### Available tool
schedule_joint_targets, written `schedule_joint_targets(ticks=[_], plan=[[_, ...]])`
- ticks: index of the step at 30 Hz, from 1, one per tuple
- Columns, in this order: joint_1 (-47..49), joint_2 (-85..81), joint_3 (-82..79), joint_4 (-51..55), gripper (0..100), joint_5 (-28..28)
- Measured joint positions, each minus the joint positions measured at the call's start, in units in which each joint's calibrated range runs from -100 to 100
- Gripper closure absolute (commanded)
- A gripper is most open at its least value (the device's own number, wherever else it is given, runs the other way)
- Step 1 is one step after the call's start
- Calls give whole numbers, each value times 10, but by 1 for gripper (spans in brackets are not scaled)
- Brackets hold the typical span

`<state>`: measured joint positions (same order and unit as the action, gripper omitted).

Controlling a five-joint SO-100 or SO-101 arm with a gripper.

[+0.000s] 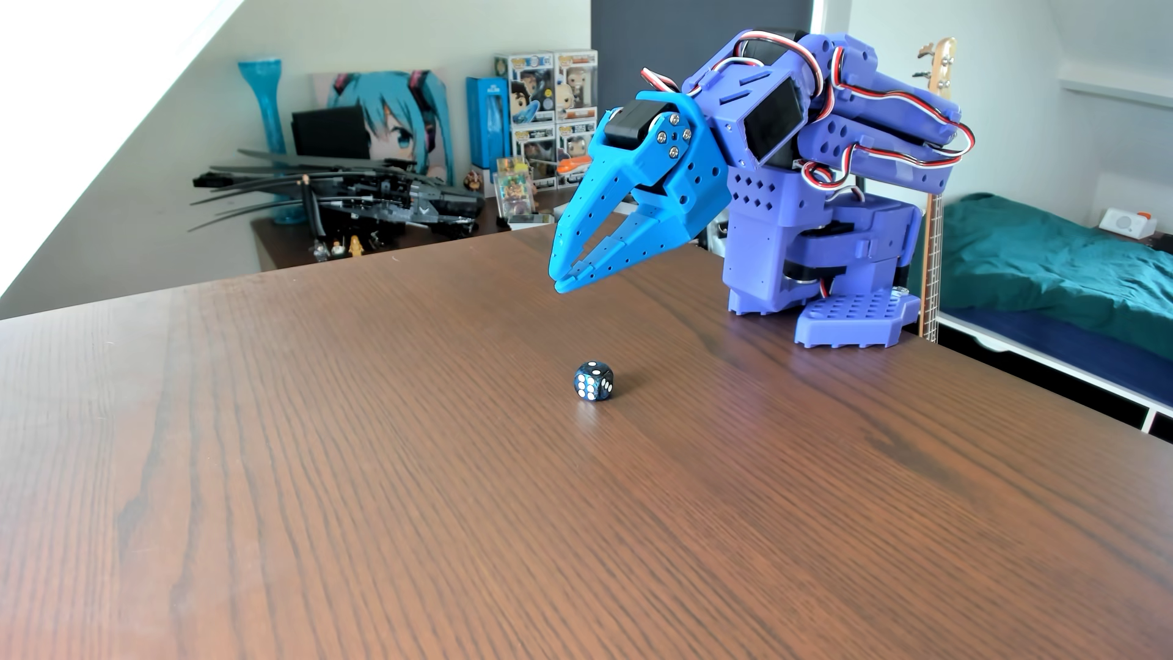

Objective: Grab the blue dice

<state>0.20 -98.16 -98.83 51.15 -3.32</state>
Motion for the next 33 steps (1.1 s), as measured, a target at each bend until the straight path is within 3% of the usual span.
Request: schedule_joint_targets(ticks=[26,33], plan=[[28,0,0,0,98,0],[10,61,108,24,98,81]])
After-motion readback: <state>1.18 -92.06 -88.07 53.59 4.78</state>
